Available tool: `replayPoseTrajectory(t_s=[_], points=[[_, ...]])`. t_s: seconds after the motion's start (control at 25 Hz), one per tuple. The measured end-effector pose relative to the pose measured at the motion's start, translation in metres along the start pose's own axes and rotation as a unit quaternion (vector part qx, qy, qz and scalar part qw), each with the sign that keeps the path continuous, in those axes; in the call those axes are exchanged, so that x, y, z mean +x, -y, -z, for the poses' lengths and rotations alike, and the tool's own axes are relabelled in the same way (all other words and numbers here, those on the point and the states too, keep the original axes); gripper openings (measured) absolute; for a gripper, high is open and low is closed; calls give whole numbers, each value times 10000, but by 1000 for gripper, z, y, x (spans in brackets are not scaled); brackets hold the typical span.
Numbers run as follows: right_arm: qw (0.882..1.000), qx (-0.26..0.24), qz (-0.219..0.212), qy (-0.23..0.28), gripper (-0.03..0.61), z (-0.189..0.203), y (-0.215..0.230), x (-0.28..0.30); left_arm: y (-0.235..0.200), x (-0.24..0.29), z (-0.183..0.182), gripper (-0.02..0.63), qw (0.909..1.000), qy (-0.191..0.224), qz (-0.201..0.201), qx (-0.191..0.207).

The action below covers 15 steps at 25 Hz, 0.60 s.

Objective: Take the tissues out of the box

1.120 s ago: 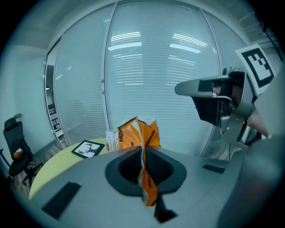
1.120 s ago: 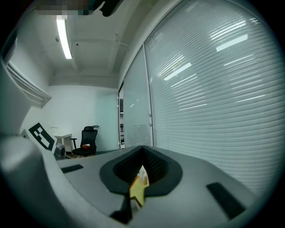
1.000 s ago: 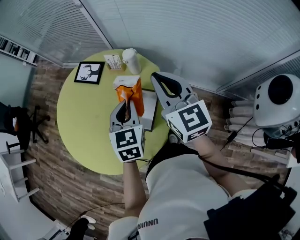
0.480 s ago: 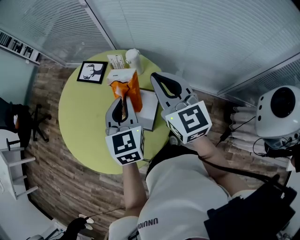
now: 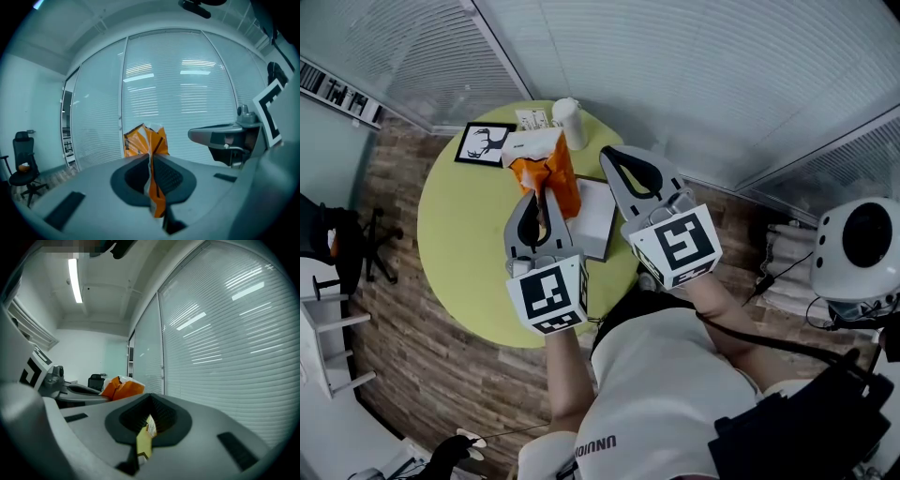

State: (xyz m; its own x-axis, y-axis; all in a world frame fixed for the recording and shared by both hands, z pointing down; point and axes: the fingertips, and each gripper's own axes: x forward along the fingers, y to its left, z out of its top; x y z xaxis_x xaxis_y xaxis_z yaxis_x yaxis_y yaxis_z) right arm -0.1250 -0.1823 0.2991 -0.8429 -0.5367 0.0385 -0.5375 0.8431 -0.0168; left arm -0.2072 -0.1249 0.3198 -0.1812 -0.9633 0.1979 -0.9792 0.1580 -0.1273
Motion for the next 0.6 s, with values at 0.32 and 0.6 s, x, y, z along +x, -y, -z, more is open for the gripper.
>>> replayPoseTrajectory(t_s=[0.32, 0.6], points=[[10000, -47, -45, 70, 18, -10, -3, -3, -1, -6, -13, 14, 9998, 175, -60, 17], [9999, -109, -44, 106, 18, -11, -2, -1, -2, -5, -15, 14, 9998, 201, -71, 32]])
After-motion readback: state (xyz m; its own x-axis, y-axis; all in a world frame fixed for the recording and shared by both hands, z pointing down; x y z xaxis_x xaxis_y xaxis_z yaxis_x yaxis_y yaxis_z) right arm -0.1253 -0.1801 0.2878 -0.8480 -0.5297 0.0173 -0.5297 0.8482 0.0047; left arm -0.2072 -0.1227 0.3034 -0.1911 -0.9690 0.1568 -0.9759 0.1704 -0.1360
